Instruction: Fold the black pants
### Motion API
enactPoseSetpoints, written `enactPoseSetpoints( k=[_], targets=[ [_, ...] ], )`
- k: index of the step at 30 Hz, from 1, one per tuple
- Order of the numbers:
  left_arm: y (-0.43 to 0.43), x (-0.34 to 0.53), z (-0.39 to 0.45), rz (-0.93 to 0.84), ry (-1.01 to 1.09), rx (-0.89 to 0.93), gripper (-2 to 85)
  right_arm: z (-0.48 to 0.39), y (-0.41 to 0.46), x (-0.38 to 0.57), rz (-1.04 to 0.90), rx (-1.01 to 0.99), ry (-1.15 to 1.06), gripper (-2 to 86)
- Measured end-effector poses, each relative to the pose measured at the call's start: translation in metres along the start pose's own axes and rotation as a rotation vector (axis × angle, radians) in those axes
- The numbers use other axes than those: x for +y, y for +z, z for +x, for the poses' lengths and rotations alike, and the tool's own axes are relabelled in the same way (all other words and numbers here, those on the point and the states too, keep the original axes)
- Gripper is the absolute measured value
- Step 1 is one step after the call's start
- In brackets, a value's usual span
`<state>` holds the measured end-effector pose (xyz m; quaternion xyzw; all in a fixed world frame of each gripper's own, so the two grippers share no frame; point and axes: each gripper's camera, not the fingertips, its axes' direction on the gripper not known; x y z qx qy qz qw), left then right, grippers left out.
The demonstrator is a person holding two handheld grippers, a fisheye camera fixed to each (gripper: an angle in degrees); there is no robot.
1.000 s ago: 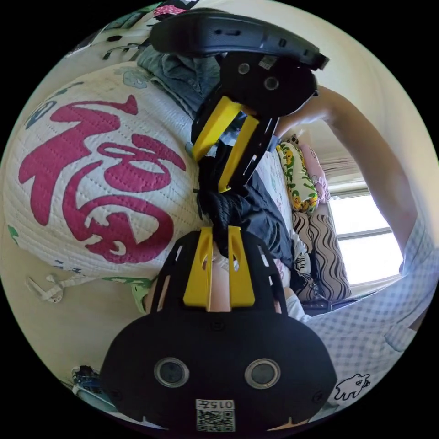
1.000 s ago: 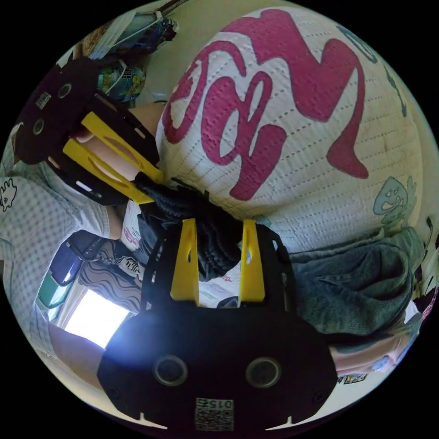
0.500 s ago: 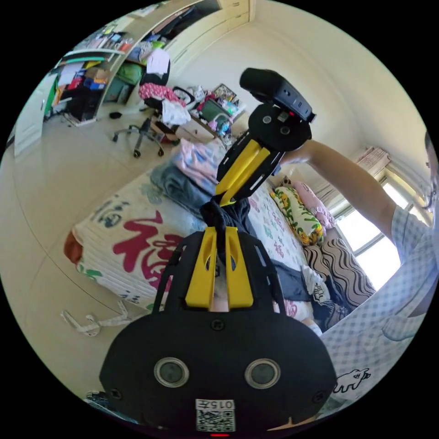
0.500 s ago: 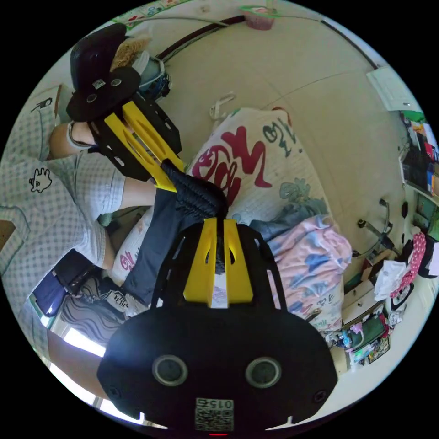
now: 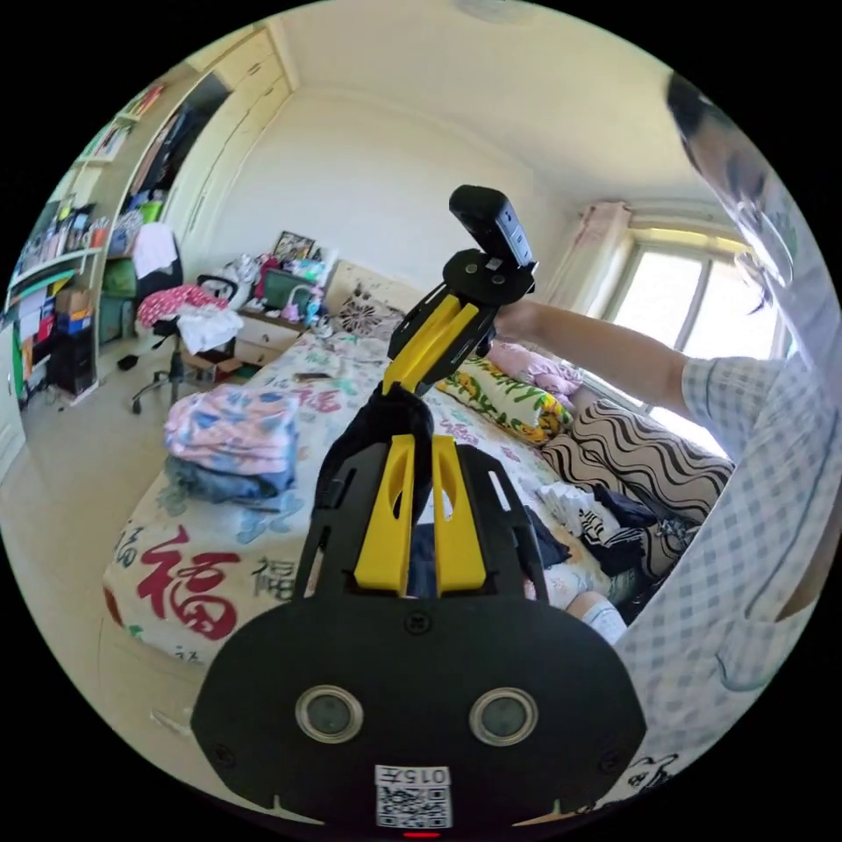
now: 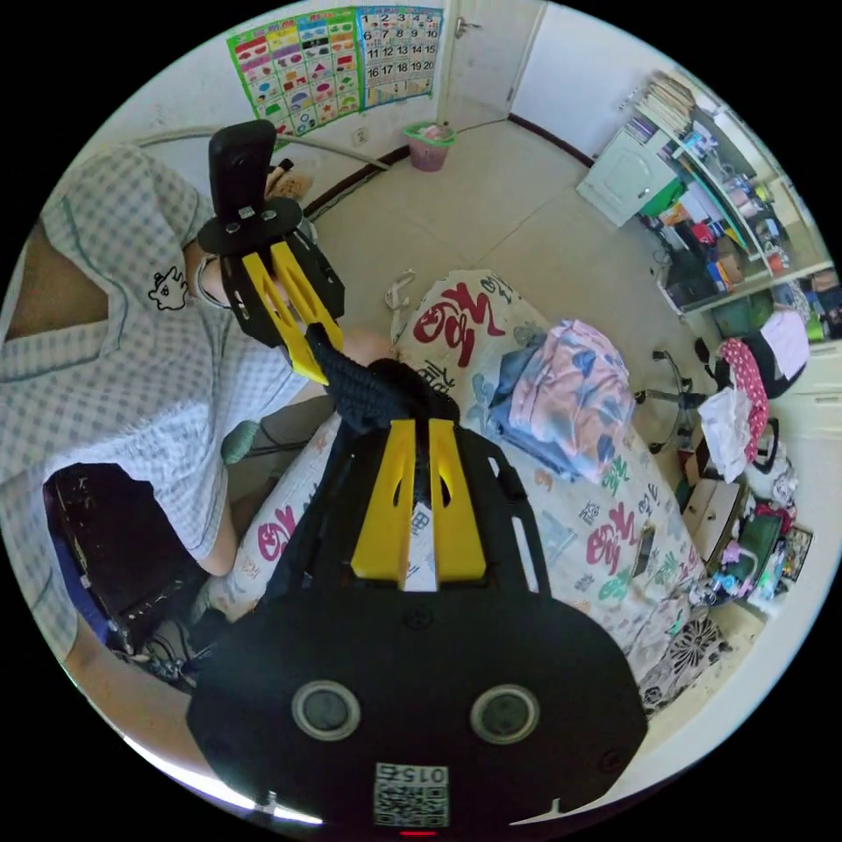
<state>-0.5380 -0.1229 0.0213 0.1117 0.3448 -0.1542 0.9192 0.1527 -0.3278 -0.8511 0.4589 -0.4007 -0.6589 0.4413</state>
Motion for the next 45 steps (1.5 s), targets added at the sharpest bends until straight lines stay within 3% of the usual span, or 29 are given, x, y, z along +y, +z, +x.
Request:
enactPoseSetpoints(
  k=[8, 15, 18, 20, 26, 31, 35, 39, 45],
  targets=[
    [0.201, 0.046, 0.235, -0.084, 0.186, 0.084, 1.1, -0.093, -0.098, 0.313, -0.017, 0.14, 0.202, 1.0],
    [0.395, 0.129, 0.393, -0.281, 0.434, -0.024, 1.3, -0.138, -0.082, 0.548, -0.027, 0.106, 0.439, 0.9],
    [0.479, 0.174, 0.444, -0.377, 0.519, -0.065, 1.6, -0.153, -0.064, 0.643, -0.033, 0.076, 0.595, 1.0],
    [0.539, 0.207, 0.476, -0.449, 0.564, -0.086, 2.2, -0.165, -0.058, 0.722, -0.03, 0.051, 0.824, 1.3],
    [0.643, 0.262, 0.53, -0.68, 0.747, -0.034, 4.9, -0.234, -0.105, 0.907, 0.166, 0.042, 1.401, 3.2],
    [0.667, 0.245, 0.563, -0.745, 0.922, 0.142, 4.2, -0.305, -0.151, 0.998, 0.587, -0.075, 1.665, 7.5],
    [0.696, 0.205, 0.575, -0.749, 0.96, 0.311, 6.1, -0.343, -0.167, 1.043, 0.768, -0.169, 1.811, 8.9],
    [0.775, 0.17, 0.553, -0.904, 0.989, 0.251, 8.2, -0.362, -0.188, 1.087, 0.76, -0.168, 1.909, 9.8],
    [0.912, 0.152, 0.527, -1.147, 0.888, 0.346, 13.2, -0.384, -0.231, 1.158, 0.721, -0.145, 2.054, 12.4]
  ],
)
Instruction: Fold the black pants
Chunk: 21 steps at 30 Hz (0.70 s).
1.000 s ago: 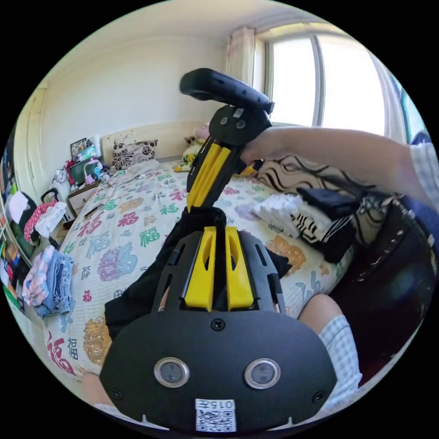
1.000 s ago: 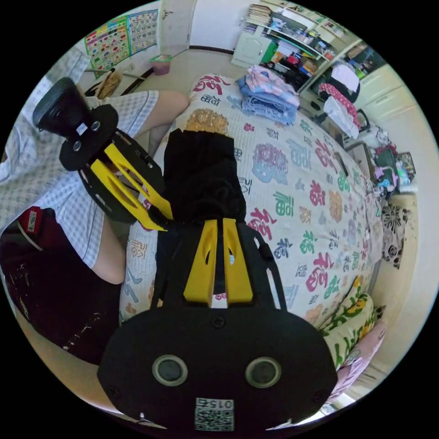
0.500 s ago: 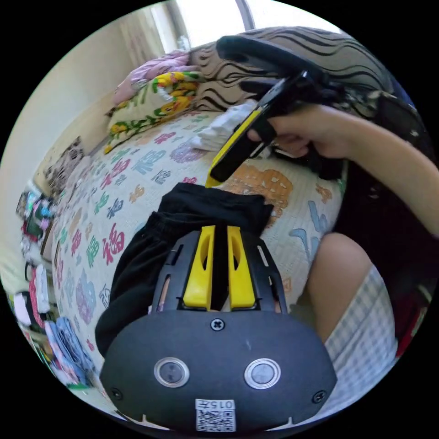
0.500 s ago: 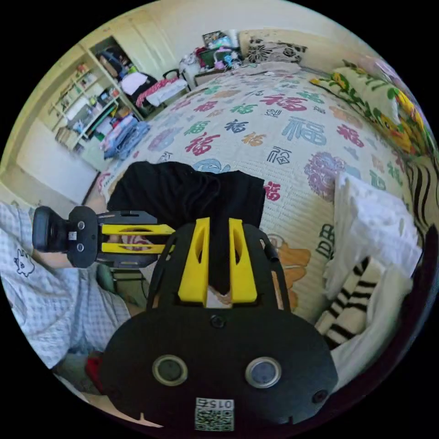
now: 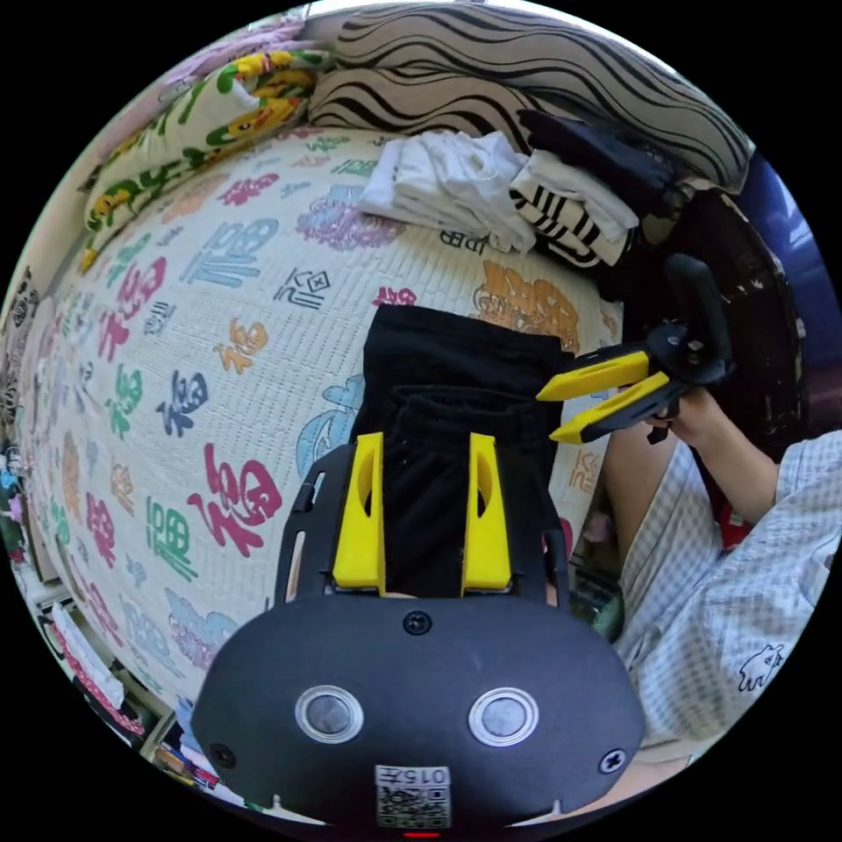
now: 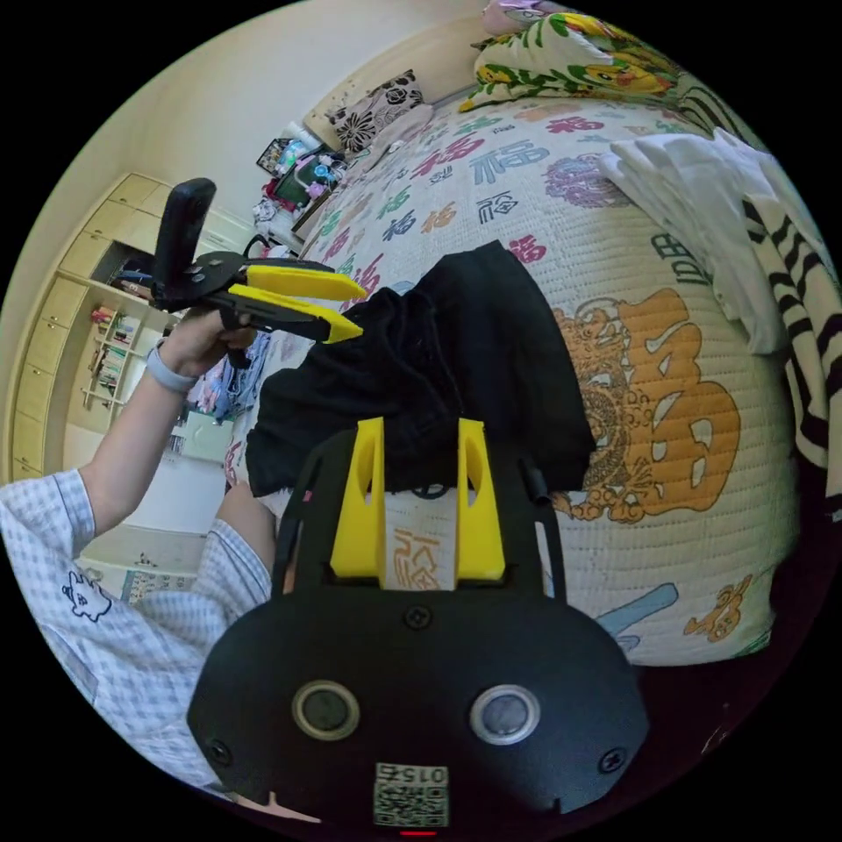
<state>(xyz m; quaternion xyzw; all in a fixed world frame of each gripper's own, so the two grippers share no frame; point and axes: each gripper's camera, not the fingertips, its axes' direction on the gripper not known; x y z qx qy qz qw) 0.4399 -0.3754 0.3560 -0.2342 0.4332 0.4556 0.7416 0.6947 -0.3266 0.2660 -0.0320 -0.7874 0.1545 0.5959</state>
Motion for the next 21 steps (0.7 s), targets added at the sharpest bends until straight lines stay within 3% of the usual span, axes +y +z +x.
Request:
enactPoseSetpoints(
  k=[3, 6, 9, 12, 21],
  targets=[
    [0.025, -0.029, -0.02, -0.069, 0.044, -0.003, 13.3, 0.014, -0.039, -0.005, 0.06, 0.009, 0.022, 12.0],
    [0.04, -0.051, -0.036, -0.097, 0.058, 0.037, 12.9, 0.029, -0.054, -0.017, -0.016, -0.054, 0.027, 11.5],
    [0.048, -0.068, -0.061, -0.109, 0.03, 0.105, 11.5, 0.043, -0.08, -0.024, 0.003, -0.025, 0.051, 5.5],
    [0.047, -0.081, -0.082, -0.111, 0.002, 0.143, 8.1, 0.059, -0.111, -0.029, 0.019, -0.151, 0.073, 1.9],
    [-0.017, -0.114, -0.075, 0.025, 0.133, -0.013, 3.1, 0.077, -0.243, -0.02, 0.217, -0.136, 0.058, 0.3]
  ],
)
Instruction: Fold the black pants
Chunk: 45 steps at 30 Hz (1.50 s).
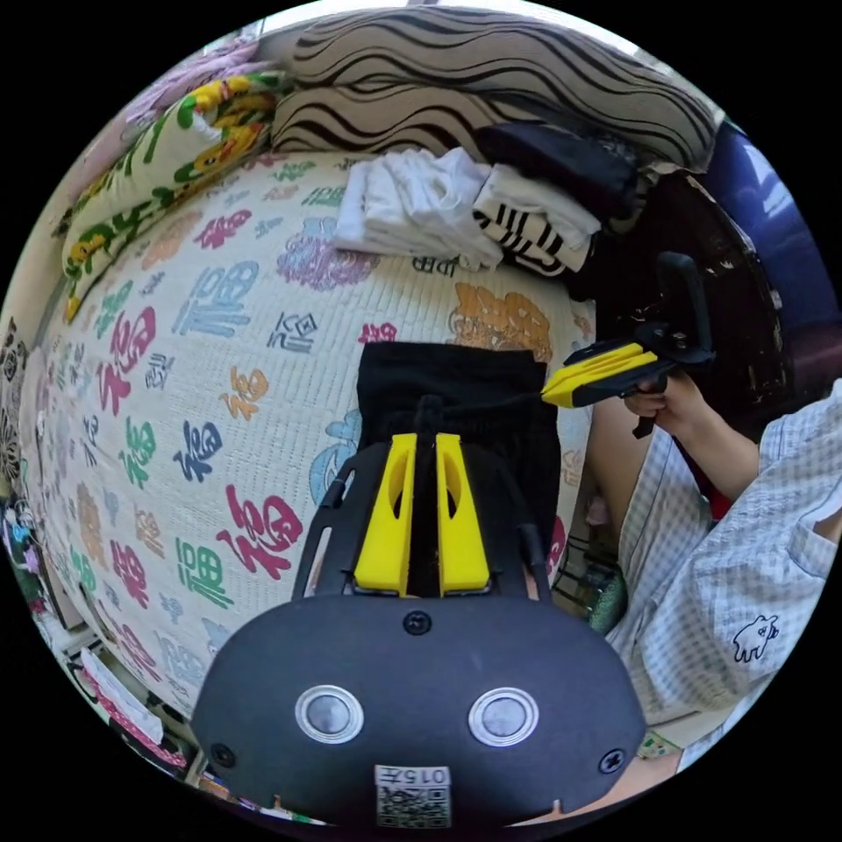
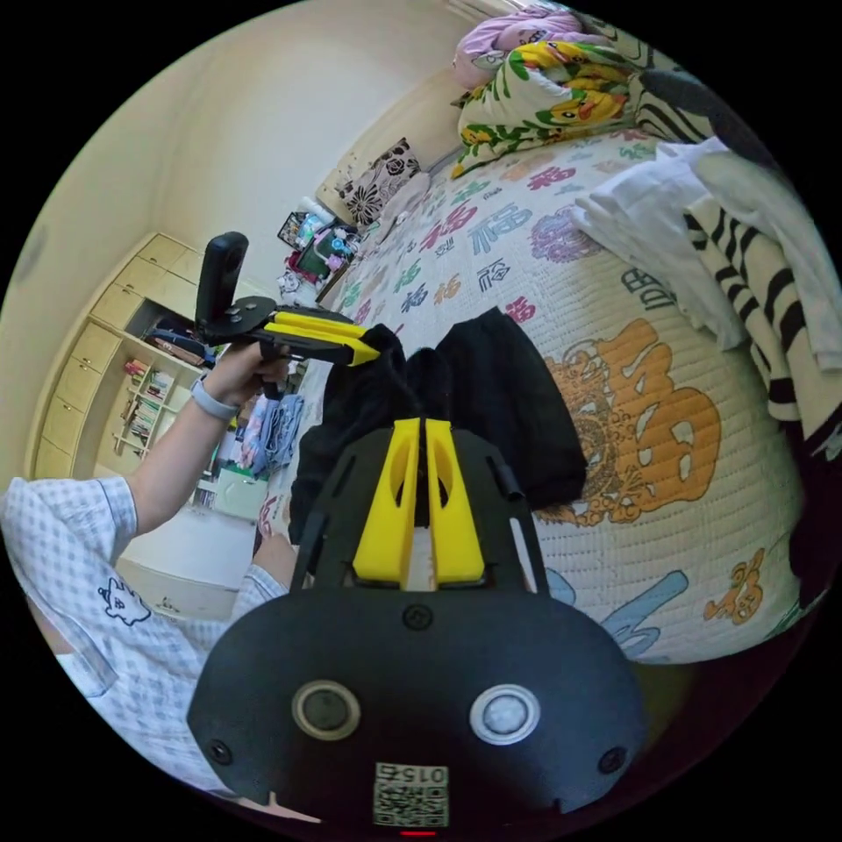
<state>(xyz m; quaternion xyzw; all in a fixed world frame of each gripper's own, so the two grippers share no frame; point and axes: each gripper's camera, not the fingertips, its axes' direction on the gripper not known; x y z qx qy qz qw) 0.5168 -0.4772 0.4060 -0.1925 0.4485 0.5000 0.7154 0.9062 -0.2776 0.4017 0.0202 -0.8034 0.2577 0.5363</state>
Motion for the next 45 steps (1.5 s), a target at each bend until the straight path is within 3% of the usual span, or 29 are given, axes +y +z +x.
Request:
enactPoseSetpoints(
  k=[4, 9, 13, 16, 25, 31, 38, 45],
  targets=[
    [0.001, -0.034, -0.009, -0.02, 0.07, -0.049, 2.7, -0.001, -0.036, -0.01, 0.013, 0.064, -0.03, 0.5],
    [0.031, -0.048, -0.04, -0.14, 0.04, 0.031, 3.8, 0.007, -0.041, -0.005, -0.092, 0.01, -0.03, 1.9],
    [0.049, -0.033, -0.07, -0.137, -0.042, 0.098, 8.7, 0.012, -0.034, 0.013, -0.105, 0.101, 0.02, 7.3],
    [0.062, -0.028, -0.083, -0.192, -0.043, 0.089, 11.8, 0.017, -0.035, 0.016, -0.118, 0.034, 0.058, 9.7],
    [0.071, -0.026, -0.099, -0.222, -0.023, 0.169, 8.4, 0.009, -0.032, 0.027, -0.215, 0.09, 0.042, 5.0],
    [0.029, -0.01, -0.079, -0.163, 0.094, 0.052, 5.3, -0.015, -0.059, 0.043, -0.139, 0.058, -0.008, 1.1],
    [-0.026, -0.016, -0.079, -0.021, 0.114, 0.072, 5.2, -0.032, -0.103, 0.049, 0.002, 0.134, -0.027, 0.7],
    [0.03, -0.027, -0.107, -0.157, -0.029, 0.093, 8.7, 0.001, -0.058, 0.065, -0.139, 0.238, 0.101, 2.6]
  ],
)
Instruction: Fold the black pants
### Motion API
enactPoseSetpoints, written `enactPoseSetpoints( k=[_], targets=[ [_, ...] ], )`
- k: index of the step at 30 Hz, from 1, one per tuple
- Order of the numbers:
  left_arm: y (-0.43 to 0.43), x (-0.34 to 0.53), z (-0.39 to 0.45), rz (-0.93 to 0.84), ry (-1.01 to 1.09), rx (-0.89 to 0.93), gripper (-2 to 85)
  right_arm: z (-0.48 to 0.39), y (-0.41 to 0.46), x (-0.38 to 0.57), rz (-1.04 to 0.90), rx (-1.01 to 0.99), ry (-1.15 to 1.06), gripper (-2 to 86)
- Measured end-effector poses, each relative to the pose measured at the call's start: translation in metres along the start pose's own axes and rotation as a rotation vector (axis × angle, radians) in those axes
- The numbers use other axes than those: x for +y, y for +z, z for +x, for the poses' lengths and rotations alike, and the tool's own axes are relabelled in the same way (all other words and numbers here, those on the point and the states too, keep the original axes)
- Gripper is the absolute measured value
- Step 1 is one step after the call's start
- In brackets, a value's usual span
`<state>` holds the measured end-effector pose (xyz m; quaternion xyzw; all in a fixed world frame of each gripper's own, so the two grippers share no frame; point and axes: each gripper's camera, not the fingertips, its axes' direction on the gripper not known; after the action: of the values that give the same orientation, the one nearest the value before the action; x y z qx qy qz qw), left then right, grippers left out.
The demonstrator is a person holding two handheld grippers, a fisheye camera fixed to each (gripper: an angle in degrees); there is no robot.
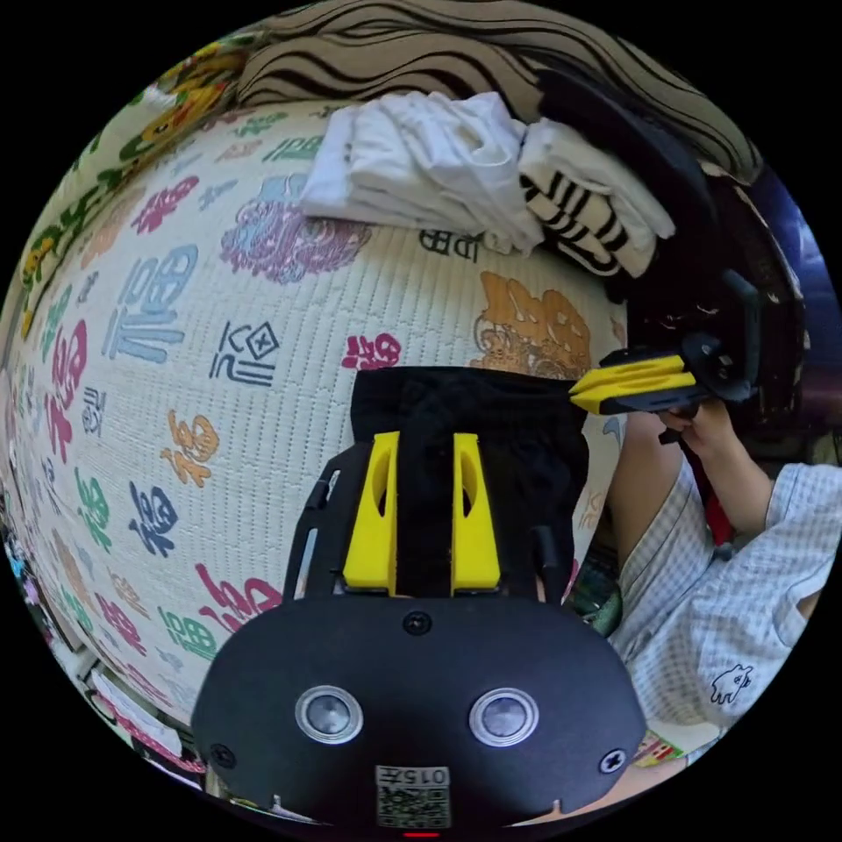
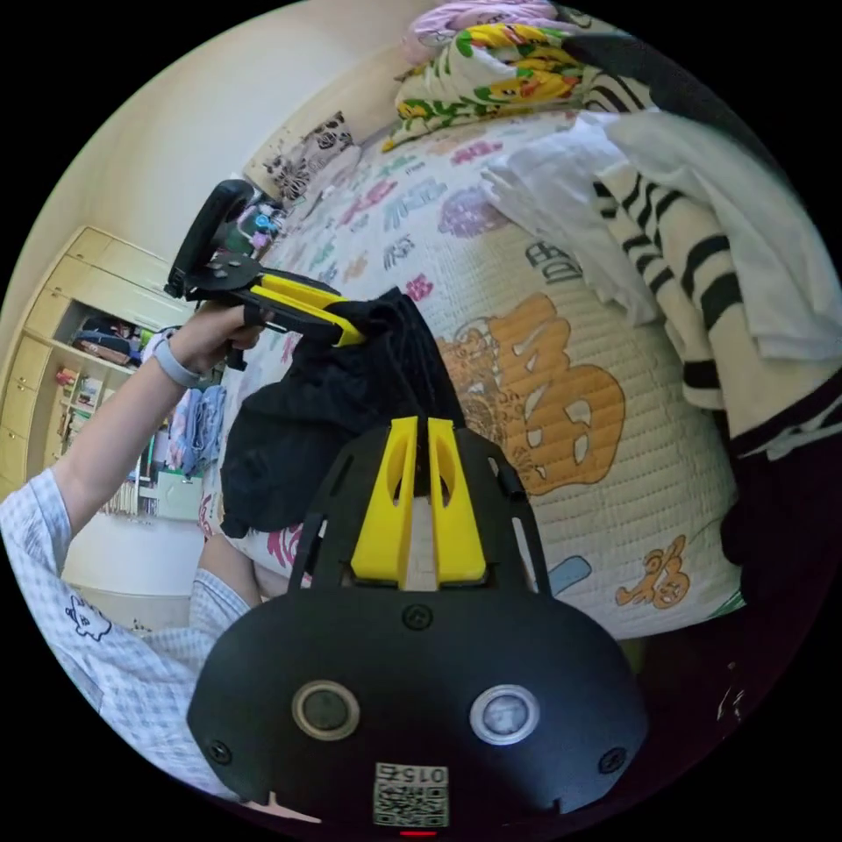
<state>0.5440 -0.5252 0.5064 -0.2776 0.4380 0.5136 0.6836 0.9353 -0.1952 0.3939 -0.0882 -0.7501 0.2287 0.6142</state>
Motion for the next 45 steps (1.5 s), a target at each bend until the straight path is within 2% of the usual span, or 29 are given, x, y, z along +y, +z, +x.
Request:
enactPoseSetpoints(
  k=[4, 9, 11, 15, 18, 20, 24, 29, 33, 35, 38, 40, 42, 44, 45],
  targets=[
    [-0.045, 0.046, -0.003, 0.171, -0.08, -0.033, 8.7, -0.022, -0.019, 0.026, 0.104, 0.099, -0.029, 4.6],
    [-0.101, 0.141, 0.006, 0.297, -0.155, -0.079, 8.3, -0.079, 0.001, 0.042, 0.088, -0.082, -0.215, 6.6],
    [-0.099, 0.182, 0.009, 0.278, -0.191, -0.056, 8.0, -0.11, 0.036, 0.051, 0.047, -0.059, -0.296, 6.6],
    [-0.068, 0.201, 0.015, 0.216, -0.197, 0.018, 6.2, -0.134, 0.101, 0.061, -0.067, -0.049, -0.33, 4.2],
    [-0.042, 0.195, 0.014, 0.133, -0.202, -0.075, 4.2, -0.133, 0.151, 0.084, -0.251, 0.139, -0.352, 0.7],
    [-0.031, 0.198, 0.01, 0.084, -0.207, -0.131, 2.6, -0.122, 0.155, 0.106, -0.224, 0.121, -0.342, -0.1],
    [-0.054, 0.216, 0.02, 0.135, -0.213, -0.231, 0.4, -0.107, 0.156, 0.117, -0.224, 0.084, -0.237, -0.1],
    [-0.095, 0.232, 0.046, 0.304, -0.047, 0.01, 4.5, -0.1, 0.134, 0.123, 0.055, 0.05, -0.152, 2.8],
    [-0.084, 0.204, 0.062, 0.228, 0.023, -0.023, 3.0, -0.092, 0.177, 0.112, -0.034, 0.161, -0.133, 1.2],
    [-0.06, 0.189, 0.06, 0.096, 0.017, -0.171, 0.3, -0.08, 0.213, 0.114, -0.11, 0.237, -0.135, 0.0],
    [-0.062, 0.198, 0.056, 0.077, 0.0, -0.149, 0.0, -0.075, 0.224, 0.127, -0.091, 0.186, -0.083, 0.0],
    [-0.085, 0.222, 0.061, 0.146, -0.001, -0.144, 0.3, -0.083, 0.223, 0.141, -0.061, 0.159, -0.085, 0.4],
    [-0.113, 0.261, 0.069, 0.223, 0.025, -0.086, 1.6, -0.099, 0.223, 0.161, -0.047, -0.009, -0.141, 1.6],
    [-0.14, 0.328, 0.071, 0.244, -0.045, -0.047, 6.0, -0.134, 0.238, 0.193, -0.058, -0.216, -0.256, 5.0],
    [-0.145, 0.346, 0.071, 0.242, -0.075, -0.06, 6.8, -0.145, 0.246, 0.201, -0.071, -0.244, -0.279, 5.8]
  ],
)
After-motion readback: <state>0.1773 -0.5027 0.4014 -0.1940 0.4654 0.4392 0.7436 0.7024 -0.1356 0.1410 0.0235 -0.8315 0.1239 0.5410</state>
